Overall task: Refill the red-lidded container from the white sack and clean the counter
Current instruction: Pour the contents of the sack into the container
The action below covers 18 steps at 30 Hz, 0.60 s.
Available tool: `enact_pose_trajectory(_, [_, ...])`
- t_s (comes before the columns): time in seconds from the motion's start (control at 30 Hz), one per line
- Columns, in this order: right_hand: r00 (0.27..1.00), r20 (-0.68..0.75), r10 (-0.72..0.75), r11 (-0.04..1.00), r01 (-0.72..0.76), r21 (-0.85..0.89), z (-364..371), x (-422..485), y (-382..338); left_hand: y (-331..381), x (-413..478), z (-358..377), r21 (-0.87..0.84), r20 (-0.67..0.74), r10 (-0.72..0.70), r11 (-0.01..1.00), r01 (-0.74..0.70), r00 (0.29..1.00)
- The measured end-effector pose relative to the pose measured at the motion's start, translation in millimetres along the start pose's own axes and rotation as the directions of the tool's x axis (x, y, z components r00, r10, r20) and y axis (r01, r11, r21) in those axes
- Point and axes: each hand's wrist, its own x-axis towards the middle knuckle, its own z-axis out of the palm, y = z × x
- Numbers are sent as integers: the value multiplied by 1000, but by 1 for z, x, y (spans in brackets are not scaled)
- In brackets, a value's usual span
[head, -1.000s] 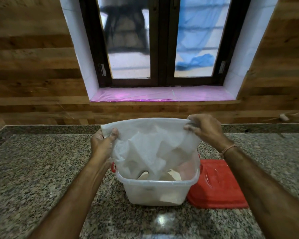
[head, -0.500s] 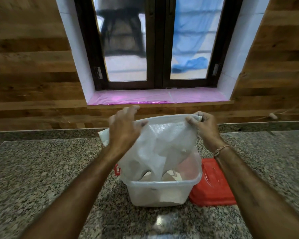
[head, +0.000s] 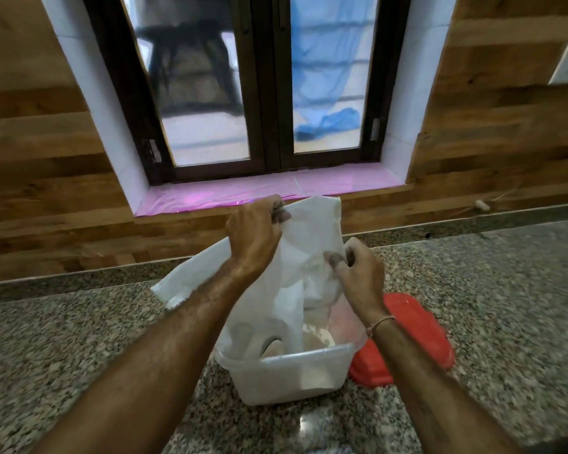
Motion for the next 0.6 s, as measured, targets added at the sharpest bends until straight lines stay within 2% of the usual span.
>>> enact_pose_trajectory(0.03, [999, -31, -30, 998, 28, -56, 4, -5, -1, 1, 0, -1, -9, 5, 8, 1000, -8, 1000])
enact_pose_trajectory(0.07, [1000, -6, -16, 999, 16, -31, 7, -9, 0, 0, 0, -2, -25, 19, 18, 1000, -17, 1000])
enact_pose_trajectory(0.17, [953, 251, 170, 948, -228, 223, 7, -13, 8, -3, 1, -10, -101, 74, 20, 995, -13, 997])
enact_pose_trajectory(0.23, [920, 320, 225, 904, -320, 284, 6, -9, 8, -4, 3, -14, -128, 73, 43, 991, -33, 996])
enact_pose_trajectory(0.3, [931, 271, 243, 900, -321, 296, 11, -7, 3, -3, 5, -14, -134, 62, 63, 989, -55, 996])
enact_pose_trajectory(0.37, [956, 194, 221, 942, -261, 211, 16, -10, 0, -1, 6, -14, -129, 61, 75, 989, -67, 995])
enact_pose_trajectory(0.43, [959, 195, 203, 958, -236, 163, 18, -16, 1, -3, 4, -14, -100, 68, 74, 993, -67, 995])
enact_pose_trajectory(0.5, [955, 221, 197, 932, -252, 260, 12, -20, -1, -6, 4, -16, -73, 61, 71, 995, -67, 996])
enact_pose_trajectory(0.6, [979, 134, 151, 936, -185, 298, 1, -13, 1, -9, 5, -18, -45, 65, 61, 997, -58, 996])
